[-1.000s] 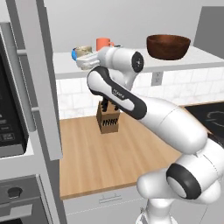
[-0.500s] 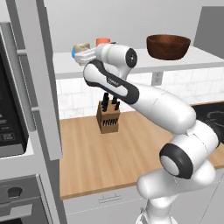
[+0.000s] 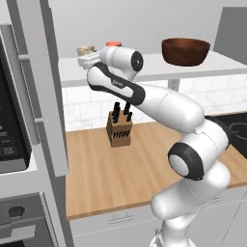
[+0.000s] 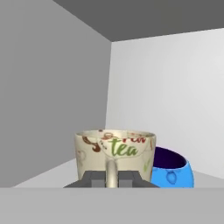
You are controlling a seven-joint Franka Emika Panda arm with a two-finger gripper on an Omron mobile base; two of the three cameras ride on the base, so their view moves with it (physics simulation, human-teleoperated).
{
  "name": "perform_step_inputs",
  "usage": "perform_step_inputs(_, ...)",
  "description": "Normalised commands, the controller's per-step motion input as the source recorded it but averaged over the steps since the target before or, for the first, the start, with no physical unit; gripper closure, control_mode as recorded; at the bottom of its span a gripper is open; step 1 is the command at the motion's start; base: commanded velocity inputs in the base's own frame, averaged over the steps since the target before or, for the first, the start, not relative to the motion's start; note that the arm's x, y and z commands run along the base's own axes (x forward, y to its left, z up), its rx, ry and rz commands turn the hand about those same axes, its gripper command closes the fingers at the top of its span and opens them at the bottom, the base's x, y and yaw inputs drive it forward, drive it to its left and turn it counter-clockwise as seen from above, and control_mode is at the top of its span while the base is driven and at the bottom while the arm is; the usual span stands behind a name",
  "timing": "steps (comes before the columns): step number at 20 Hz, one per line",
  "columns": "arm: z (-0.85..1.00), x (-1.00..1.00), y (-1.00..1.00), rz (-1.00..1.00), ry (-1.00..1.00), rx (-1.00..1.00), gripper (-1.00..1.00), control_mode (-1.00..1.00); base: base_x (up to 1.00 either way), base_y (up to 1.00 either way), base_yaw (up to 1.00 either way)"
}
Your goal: Gather all objects into one cabinet and sort the glasses and bowls to opposite sides.
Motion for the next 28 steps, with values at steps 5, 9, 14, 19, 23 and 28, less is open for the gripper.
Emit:
perform_step_inputs(5,-0.17,0.04,0.09,0.0,0.0,0.0,1.0,-1.0,0.0,0.0,0.0)
perform_step_inputs(9,-0.13,0.0,0.03,0.0,0.0,0.0,-1.0,-1.0,0.0,0.0,0.0)
perform_step_inputs(14,0.0,0.0,0.0,0.0,0.0,0.0,-1.0,-1.0,0.0,0.0,0.0)
perform_step_inputs(19,0.0,-0.01,-0.02,0.0,0.0,0.0,-1.0,-1.0,0.0,0.0,0.0)
perform_step_inputs(23,0.0,-0.14,-0.21,-0.09,0.0,0.0,-1.0,-1.0,0.0,0.0,0.0)
perform_step_inputs(28,0.0,-0.15,-0.18,-0.12,0.0,0.0,-1.0,-1.0,0.0,0.0,0.0)
